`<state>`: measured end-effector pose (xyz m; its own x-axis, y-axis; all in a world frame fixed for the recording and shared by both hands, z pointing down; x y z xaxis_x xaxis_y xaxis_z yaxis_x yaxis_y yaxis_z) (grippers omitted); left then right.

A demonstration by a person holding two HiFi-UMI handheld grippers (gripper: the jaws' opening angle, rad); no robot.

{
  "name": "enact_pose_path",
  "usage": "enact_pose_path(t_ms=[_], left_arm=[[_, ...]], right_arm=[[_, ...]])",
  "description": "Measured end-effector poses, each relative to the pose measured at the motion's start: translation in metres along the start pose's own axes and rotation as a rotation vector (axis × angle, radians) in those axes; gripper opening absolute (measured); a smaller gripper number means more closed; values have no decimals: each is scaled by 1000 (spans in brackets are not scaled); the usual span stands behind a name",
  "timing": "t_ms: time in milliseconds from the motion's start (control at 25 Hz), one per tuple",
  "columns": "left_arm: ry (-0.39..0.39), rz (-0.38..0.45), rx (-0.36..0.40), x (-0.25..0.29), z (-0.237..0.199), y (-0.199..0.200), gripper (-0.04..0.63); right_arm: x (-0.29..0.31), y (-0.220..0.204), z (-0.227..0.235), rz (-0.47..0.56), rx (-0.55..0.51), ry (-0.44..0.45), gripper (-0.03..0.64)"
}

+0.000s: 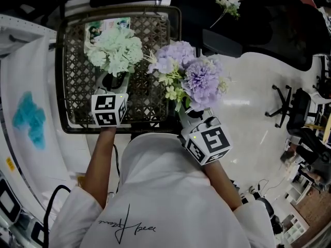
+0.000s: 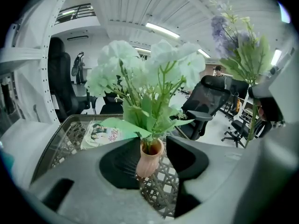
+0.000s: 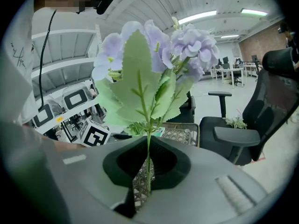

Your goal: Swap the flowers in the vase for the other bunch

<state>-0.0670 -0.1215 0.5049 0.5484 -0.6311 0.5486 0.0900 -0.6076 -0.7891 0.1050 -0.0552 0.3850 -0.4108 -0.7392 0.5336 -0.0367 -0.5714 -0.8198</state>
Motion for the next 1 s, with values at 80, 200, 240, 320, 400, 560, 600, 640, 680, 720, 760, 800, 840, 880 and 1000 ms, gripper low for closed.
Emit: enact_pose_path(t_ms=[80,200,240,320,400,560,600,640,680,720,760,800,840,880,1000], left_arm=[[0,2,-2,-2,1,0,176],[1,12,-12,-6,3,0,176],[0,16,-18,-8,4,-1,176],[-3,20,-28,-11,7,-2,176],[-3,22,-28,-14,8,-2,176],[0,27,-25,-19,8,-4,173],[1,31,-25,-20,8,-4,172],[3,36,-26,-22,8,-3,170],[5,41,-24,-24,9,-2,169],[11,45,-15,-27,10,-1,167],[19,45,4,-30,11,1,166],[31,43,32,-34,12,2,166],[41,39,60,-37,14,4,166],[46,39,77,-40,15,4,165],[47,57,53,-49,17,2,155]], right_arm=[[-1,0,-1,3,0,2,18],[-3,0,-3,9,4,7,18],[-4,-1,-4,11,6,9,18],[-5,-1,-6,14,7,12,18],[-6,0,-9,17,3,18,18],[-9,-3,-11,23,1,19,18],[-10,-3,-11,26,2,18,18],[-11,-2,-11,30,3,17,18],[-12,-2,-12,33,3,16,18],[-13,-1,-12,36,3,16,18],[-15,0,-13,40,4,16,18],[-16,0,-13,44,4,16,18],[-17,1,-14,48,5,16,18],[-18,1,-15,52,5,17,18],[-21,0,-18,59,4,25,18]])
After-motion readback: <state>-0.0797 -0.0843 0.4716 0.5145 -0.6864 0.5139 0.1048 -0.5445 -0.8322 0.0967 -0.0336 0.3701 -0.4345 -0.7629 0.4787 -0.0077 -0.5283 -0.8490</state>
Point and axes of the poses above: the fingertips, and each gripper's own axes: x forward along the fingers, z to its right, y out of its top, the point moved 2 cm from there along -x, backward along the fingers, and after that the axes turned 11 degrees about -y, right-handed, at the moved point
